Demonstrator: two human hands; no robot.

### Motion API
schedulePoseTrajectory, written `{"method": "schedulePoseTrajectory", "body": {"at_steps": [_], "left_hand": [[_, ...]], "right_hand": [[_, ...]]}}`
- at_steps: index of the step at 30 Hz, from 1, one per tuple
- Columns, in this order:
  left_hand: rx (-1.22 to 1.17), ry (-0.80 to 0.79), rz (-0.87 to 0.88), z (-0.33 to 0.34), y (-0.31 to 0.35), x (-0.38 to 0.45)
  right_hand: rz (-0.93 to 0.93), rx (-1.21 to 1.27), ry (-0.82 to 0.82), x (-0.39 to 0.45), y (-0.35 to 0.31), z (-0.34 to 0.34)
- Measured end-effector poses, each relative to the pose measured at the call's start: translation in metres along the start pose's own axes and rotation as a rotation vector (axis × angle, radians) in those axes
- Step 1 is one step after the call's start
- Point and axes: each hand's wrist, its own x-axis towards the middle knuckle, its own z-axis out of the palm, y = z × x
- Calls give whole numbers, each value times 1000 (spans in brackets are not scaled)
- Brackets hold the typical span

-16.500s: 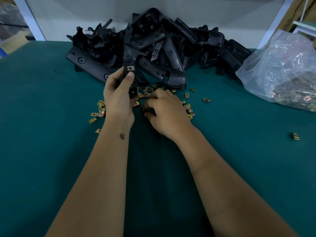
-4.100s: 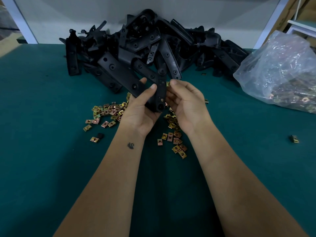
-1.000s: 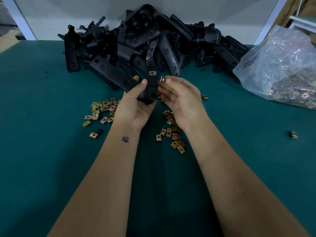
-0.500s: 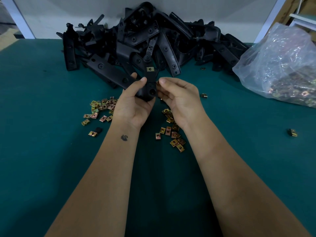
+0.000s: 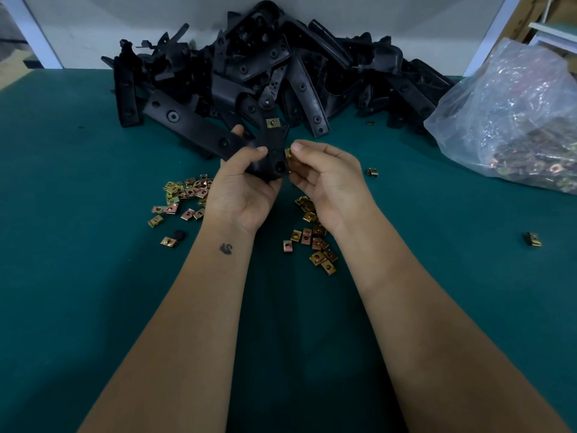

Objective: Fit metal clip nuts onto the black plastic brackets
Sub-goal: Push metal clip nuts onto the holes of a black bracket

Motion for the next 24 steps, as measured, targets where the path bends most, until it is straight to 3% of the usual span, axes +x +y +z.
{"method": "schedulePoseTrajectory", "body": {"at_steps": [24], "left_hand": [[90,-12,-57,-1,1,-2]], "right_hand": [[-14,-61,1,-1,-1,0]]}}
